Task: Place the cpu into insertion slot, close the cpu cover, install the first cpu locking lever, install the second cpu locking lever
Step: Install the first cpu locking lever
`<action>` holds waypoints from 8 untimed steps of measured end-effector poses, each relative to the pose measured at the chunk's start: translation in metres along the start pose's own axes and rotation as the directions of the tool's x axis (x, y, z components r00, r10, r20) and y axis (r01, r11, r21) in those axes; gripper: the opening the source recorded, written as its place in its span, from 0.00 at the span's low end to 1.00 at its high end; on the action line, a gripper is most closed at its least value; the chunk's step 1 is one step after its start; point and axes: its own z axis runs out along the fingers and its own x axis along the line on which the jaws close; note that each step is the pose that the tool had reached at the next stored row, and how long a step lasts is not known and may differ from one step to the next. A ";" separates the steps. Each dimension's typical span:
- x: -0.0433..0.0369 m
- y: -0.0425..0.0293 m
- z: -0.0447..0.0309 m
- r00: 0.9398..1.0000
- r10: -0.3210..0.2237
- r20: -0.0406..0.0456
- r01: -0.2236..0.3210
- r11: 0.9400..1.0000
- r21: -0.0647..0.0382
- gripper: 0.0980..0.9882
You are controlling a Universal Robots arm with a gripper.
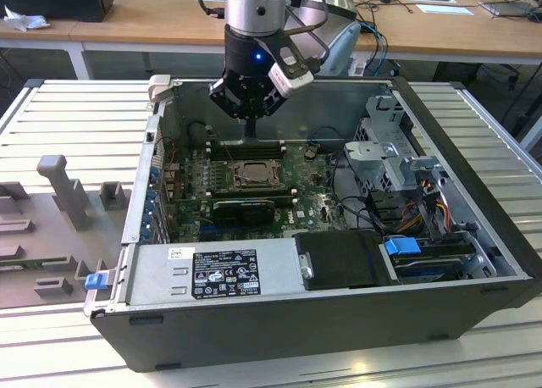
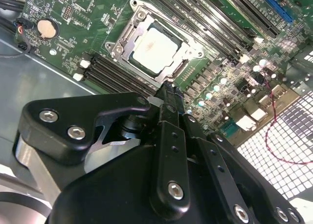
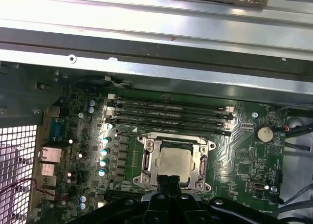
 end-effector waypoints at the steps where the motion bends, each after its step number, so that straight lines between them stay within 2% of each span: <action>1: 0.0002 0.0000 0.0000 1.000 -0.001 0.000 0.001 1.000 0.000 0.01; 8: 0.0018 0.0002 0.0000 1.000 -0.010 0.000 0.010 1.000 0.000 0.01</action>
